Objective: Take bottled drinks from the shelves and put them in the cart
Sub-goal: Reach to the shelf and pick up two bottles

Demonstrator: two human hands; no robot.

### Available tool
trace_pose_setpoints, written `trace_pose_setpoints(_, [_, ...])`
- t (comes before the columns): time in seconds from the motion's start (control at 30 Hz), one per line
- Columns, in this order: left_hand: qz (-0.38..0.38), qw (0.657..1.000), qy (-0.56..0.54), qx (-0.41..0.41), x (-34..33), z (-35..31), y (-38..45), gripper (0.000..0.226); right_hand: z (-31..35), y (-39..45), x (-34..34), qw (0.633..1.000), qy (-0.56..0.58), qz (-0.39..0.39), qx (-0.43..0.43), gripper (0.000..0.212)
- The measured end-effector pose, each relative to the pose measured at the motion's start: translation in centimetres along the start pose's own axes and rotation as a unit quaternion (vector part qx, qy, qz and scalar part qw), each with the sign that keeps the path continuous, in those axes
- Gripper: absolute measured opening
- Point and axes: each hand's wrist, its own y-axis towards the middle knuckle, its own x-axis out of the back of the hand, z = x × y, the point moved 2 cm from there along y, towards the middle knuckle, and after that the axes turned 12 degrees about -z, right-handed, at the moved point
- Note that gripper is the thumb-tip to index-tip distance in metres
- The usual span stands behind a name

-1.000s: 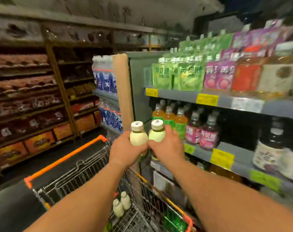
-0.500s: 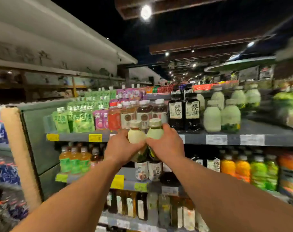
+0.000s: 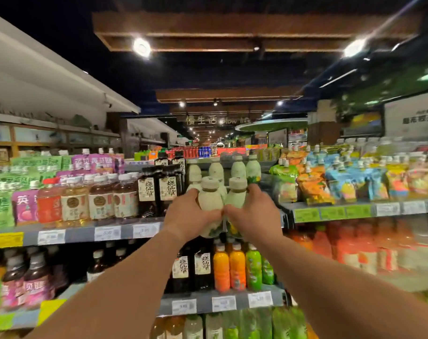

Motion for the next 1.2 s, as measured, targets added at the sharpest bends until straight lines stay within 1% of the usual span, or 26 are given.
trace_pose_setpoints(0.07, [0.017, 0.999, -0.032, 0.002, -2.5, -2.7, 0.6, 0.064, -1.9, 2.1, 2.0, 1.0, -0.017, -0.018, -0.003, 0.065])
trace_pose_setpoints(0.13, [0.028, 0.999, -0.042, -0.004, -4.8, -5.0, 1.5, 0.065, -3.4, 4.2, 3.3, 0.999, -0.02, -0.035, -0.013, 0.058])
trace_pose_setpoints(0.2, [0.045, 0.998, -0.029, -0.019, -6.9, -6.9, 2.8, 0.067, -4.7, 6.2, 4.2, 0.998, -0.017, -0.05, -0.026, 0.048])
trace_pose_setpoints(0.27, [0.059, 0.998, -0.011, -0.03, -9.1, -7.9, 4.4, 0.071, -5.9, 8.0, 4.3, 0.998, -0.016, -0.053, -0.037, 0.046])
trace_pose_setpoints(0.33, [0.067, 0.998, -0.01, -0.02, -11.2, -8.2, 6.0, 0.077, -6.8, 9.6, 3.6, 0.997, -0.017, -0.054, -0.043, 0.046])
trace_pose_setpoints(0.4, [0.076, 0.997, -0.002, -0.003, -13.0, -8.2, 7.7, 0.083, -7.4, 11.2, 2.5, 0.998, -0.022, -0.041, -0.051, 0.043])
trace_pose_setpoints(0.47, [0.085, 0.996, 0.013, 0.014, -14.6, -7.7, 9.0, 0.085, -8.0, 12.4, 1.0, 0.998, -0.031, -0.011, -0.06, 0.042])
trace_pose_setpoints(0.57, [0.088, 0.995, 0.015, 0.037, -16.7, -6.5, 10.6, 0.082, -8.8, 13.7, -1.4, 0.996, -0.03, 0.015, -0.077, 0.042])
trace_pose_setpoints(0.7, [0.103, 0.992, 0.006, 0.078, -19.3, -4.9, 12.3, 0.073, -10.2, 15.0, -4.5, 0.994, -0.04, 0.048, -0.088, 0.056])
trace_pose_setpoints(0.87, [0.108, 0.987, 0.004, 0.117, -22.6, -3.8, 13.2, 0.074, -12.7, 16.6, -7.1, 0.988, -0.05, 0.077, -0.127, 0.054])
trace_pose_setpoints(0.97, [0.099, 0.987, 0.01, 0.126, -24.2, -3.5, 14.3, 0.072, -13.8, 17.8, -8.6, 0.986, -0.035, 0.082, -0.141, 0.053])
trace_pose_setpoints(1.07, [0.088, 0.986, 0.017, 0.141, -25.1, -3.0, 15.6, 0.072, -14.6, 18.9, -10.3, 0.987, -0.032, 0.08, -0.135, 0.057])
trace_pose_setpoints(1.2, [0.065, 0.985, 0.018, 0.159, -26.5, -2.2, 16.6, 0.067, -15.5, 19.4, -12.4, 0.99, -0.001, 0.052, -0.134, 0.059])
